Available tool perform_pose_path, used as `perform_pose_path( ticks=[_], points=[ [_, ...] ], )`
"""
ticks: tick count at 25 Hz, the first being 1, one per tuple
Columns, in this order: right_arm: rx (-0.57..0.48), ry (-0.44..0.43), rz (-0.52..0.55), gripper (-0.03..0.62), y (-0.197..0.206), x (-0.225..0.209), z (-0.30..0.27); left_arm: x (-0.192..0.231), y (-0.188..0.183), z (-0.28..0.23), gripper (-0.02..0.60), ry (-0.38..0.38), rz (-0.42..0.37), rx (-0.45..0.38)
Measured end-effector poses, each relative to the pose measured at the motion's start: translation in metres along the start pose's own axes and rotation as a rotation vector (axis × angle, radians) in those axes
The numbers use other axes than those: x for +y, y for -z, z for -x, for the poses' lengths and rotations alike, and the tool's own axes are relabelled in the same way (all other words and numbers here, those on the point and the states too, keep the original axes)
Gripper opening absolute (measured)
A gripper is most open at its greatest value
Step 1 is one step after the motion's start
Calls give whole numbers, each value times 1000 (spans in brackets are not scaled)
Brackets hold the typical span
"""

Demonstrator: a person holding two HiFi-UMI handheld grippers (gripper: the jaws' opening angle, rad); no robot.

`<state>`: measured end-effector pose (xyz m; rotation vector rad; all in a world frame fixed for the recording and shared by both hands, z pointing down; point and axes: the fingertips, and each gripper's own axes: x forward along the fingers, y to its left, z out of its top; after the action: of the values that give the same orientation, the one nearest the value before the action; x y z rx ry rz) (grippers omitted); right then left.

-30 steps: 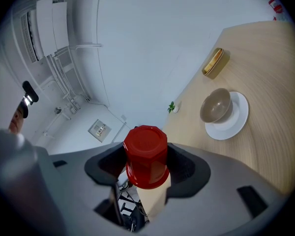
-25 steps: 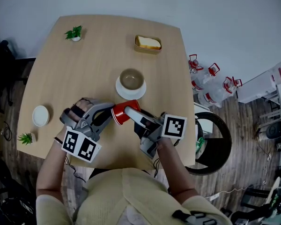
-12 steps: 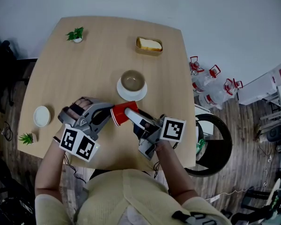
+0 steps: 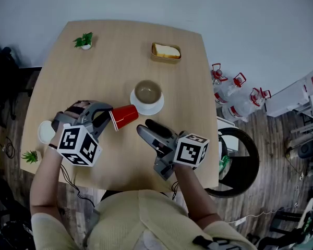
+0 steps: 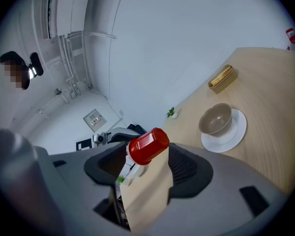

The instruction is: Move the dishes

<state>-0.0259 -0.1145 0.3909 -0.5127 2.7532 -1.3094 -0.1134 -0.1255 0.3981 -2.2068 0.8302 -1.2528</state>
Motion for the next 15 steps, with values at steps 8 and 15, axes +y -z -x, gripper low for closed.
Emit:
perform_pose_path(
  ticks=[8, 15],
  points=[
    [62, 21, 88, 268, 15, 1, -8, 14, 54, -24, 34, 198, -49, 270],
    [125, 46, 153, 245, 28, -3, -11, 19, 89, -42, 34, 416, -62, 461]
  ],
)
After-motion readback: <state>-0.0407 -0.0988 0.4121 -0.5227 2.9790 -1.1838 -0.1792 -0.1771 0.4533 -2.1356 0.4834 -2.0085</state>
